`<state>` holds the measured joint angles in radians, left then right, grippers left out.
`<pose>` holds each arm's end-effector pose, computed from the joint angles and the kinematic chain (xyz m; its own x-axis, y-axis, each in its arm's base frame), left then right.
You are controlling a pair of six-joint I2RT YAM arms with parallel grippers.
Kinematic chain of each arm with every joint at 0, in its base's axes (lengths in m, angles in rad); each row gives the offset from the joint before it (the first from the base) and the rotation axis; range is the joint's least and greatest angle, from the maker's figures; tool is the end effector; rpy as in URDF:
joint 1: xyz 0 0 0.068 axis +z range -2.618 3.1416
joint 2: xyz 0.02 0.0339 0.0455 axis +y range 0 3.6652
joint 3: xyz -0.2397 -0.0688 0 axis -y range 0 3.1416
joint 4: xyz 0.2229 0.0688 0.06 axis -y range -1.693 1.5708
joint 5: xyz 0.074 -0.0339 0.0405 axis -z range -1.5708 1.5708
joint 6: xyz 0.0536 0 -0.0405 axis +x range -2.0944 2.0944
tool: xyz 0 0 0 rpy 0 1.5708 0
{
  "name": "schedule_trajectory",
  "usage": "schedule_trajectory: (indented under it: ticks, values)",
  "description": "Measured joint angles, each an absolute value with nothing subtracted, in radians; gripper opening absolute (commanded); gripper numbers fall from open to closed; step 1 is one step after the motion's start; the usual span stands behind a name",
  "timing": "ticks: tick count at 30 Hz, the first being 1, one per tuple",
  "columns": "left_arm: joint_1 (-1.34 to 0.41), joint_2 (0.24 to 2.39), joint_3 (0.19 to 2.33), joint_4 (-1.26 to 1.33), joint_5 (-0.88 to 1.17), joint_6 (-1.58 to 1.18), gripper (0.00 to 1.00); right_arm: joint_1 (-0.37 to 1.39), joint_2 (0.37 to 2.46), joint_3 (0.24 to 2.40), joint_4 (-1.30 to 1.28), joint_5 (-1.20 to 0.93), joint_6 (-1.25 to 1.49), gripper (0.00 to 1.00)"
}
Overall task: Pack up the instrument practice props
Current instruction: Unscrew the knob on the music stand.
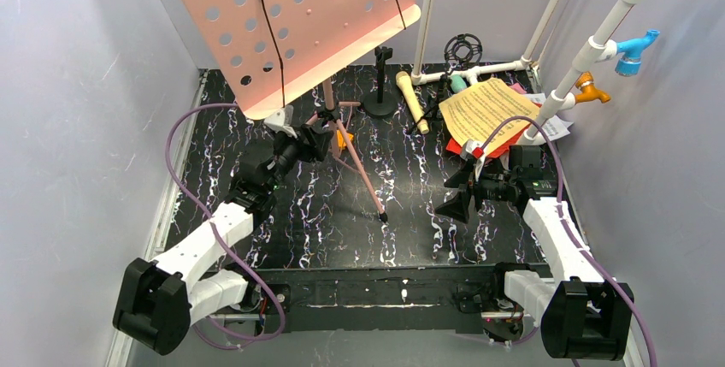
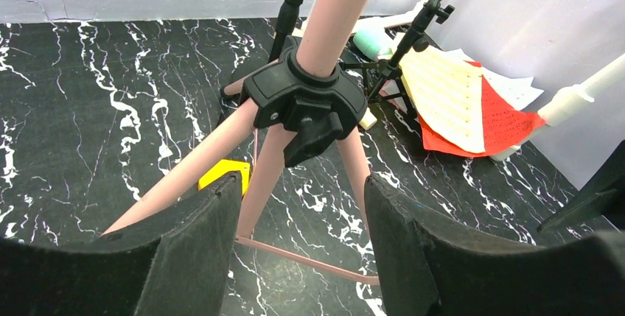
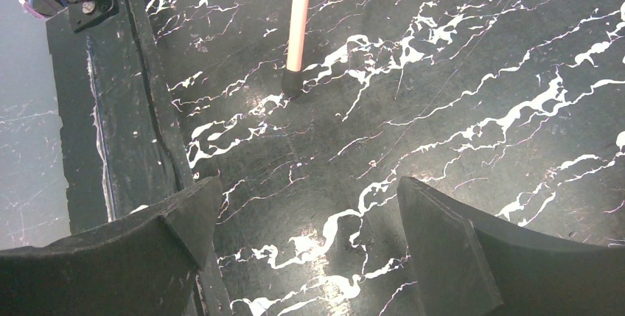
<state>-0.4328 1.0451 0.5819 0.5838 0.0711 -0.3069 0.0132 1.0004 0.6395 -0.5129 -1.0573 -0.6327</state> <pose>0.2276 -0.1093 0.2903 -0.0416 -0.3127 -0.9489 0.4928 0.8198 -0.2918 0.1841 0.0491 0.2157 -0.2839 -0.2942 -0.9126 -0.9095 0.3842 0.1590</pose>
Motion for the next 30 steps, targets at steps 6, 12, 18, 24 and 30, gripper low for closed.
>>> schedule_trajectory:
  ticks: [6, 12, 18, 24, 30]
  values:
    - [-0.43, 1.09, 0.615, 0.592, 0.071, -0.29, 0.54, 0.002, 1.0, 0.639, -0.513, -1.057, -0.633, 0.98]
    - [-0.428, 1.117, 0.641, 0.598, 0.072, -0.288, 0.5, -0.001, 1.0, 0.639, -0.513, -1.058, -0.633, 1.0]
    - [-0.428, 1.138, 0.659, 0.599, 0.085, -0.298, 0.38, -0.005, 1.0, 0.639, -0.513, -1.057, -0.633, 1.0]
    - [-0.428, 1.147, 0.663, 0.599, 0.087, -0.318, 0.22, -0.006, 1.0, 0.639, -0.513, -1.057, -0.633, 1.0]
    - [-0.428, 1.147, 0.664, 0.602, 0.086, -0.349, 0.19, -0.006, 1.0, 0.639, -0.513, -1.057, -0.633, 1.0]
